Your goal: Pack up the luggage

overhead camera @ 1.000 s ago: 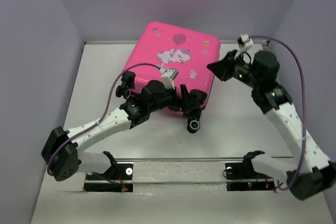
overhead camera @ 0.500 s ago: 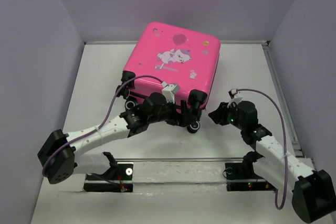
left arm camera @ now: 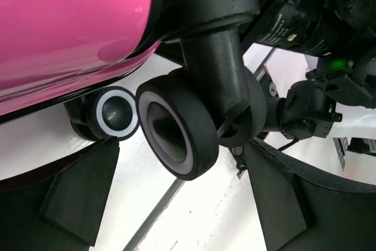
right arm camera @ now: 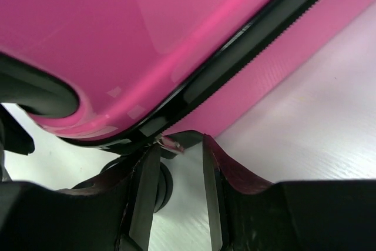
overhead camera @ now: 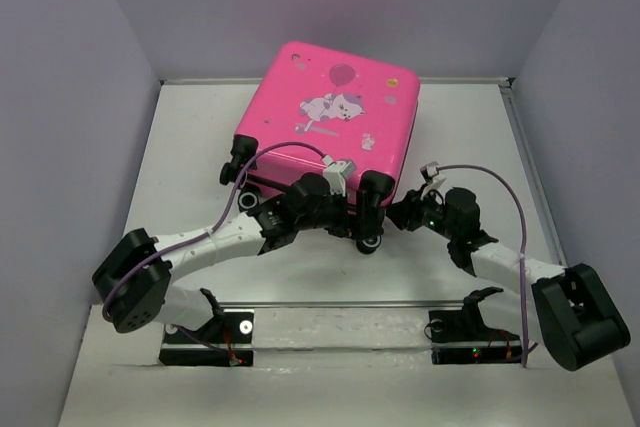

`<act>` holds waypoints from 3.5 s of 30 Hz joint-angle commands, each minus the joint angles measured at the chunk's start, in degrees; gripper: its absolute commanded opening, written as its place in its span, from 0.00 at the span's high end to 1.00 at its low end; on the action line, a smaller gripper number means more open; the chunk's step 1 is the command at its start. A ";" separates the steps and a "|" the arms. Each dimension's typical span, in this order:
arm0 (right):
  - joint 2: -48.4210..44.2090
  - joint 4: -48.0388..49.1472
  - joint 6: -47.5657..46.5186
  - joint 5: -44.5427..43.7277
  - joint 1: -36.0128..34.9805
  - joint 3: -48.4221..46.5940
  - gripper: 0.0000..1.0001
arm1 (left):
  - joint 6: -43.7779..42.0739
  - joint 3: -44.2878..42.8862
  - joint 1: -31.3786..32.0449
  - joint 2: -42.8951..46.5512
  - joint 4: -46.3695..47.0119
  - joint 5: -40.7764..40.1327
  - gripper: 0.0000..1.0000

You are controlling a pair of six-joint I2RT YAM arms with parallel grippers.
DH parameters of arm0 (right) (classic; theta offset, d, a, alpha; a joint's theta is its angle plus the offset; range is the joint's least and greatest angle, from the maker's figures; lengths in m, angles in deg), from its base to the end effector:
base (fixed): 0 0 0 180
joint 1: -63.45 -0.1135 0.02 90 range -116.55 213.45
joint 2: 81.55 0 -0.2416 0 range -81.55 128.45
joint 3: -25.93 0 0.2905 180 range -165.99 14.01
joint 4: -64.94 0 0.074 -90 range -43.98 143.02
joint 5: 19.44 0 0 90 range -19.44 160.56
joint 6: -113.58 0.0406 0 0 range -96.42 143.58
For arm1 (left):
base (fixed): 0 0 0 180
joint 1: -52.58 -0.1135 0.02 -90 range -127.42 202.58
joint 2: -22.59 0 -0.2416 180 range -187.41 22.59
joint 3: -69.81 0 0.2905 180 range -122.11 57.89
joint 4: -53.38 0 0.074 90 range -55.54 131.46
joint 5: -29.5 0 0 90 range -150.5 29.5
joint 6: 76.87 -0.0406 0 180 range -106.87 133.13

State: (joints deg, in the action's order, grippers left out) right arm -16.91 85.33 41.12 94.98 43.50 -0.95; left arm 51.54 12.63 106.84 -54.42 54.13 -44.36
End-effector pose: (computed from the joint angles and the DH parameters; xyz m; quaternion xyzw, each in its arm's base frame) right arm 0.2312 0.1018 0.1208 -0.1418 0.7847 0.3474 0.4934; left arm 0.1928 -0.2872 0.2134 0.1919 0.7875 -0.4945 0.3139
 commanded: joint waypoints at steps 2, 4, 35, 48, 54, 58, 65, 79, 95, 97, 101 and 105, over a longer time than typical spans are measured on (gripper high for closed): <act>0.66 14.69 -1.28 2.38 -0.09 1.60 0.59 | -0.01 -3.70 0.06 0.02 3.24 0.65 0.05; 1.53 15.84 -1.11 2.99 -0.09 1.43 0.60 | 0.08 -4.05 0.06 0.11 3.42 0.30 0.09; 3.00 19.98 14.98 -61.44 -47.17 1.78 0.93 | 0.70 -52.28 1.81 -28.52 -5.01 5.74 0.74; 23.96 36.51 11.02 -79.71 -54.42 -8.60 0.93 | -10.99 -46.79 3.40 -5.38 -24.08 -7.66 0.01; 18.51 27.54 14.09 -76.99 -53.27 -6.31 0.93 | -8.70 -25.70 -13.09 23.79 -33.39 -18.33 0.01; 15.96 23.77 16.47 -75.49 -52.65 -4.11 0.93 | -14.23 -18.30 -28.82 28.84 -44.55 -23.43 0.01; 7.35 13.48 18.32 -73.03 -51.60 -2.97 0.93 | -17.67 -8.10 -32.90 26.66 -39.31 -21.25 0.01; 4.79 3.90 19.11 -70.57 -51.60 -4.55 0.93 | -17.94 -6.96 -32.90 15.31 -28.23 -3.32 0.29; 26.31 7.93 9.71 -53.09 -51.86 -29.22 0.93 | -0.63 -13.46 -13.05 10.23 -9.78 4.69 0.94; 31.22 11.35 8.74 -50.27 -53.53 -34.49 0.93 | 0.95 -17.84 -11.46 8.81 -7.06 6.18 0.94; 36.68 24.87 10.23 -47.36 -54.15 -34.97 0.93 | 5.26 -20.13 -11.89 11.18 -3.53 7.06 0.94; 42.40 45.88 13.13 -52.19 -54.15 -32.24 0.93 | 12.37 -15.14 -11.90 16.45 2.70 6.80 0.94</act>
State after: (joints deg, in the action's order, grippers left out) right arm 19.68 104.32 50.32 30.42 -7.16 -31.99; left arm 52.92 0.26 90.71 -47.14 29.23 -55.18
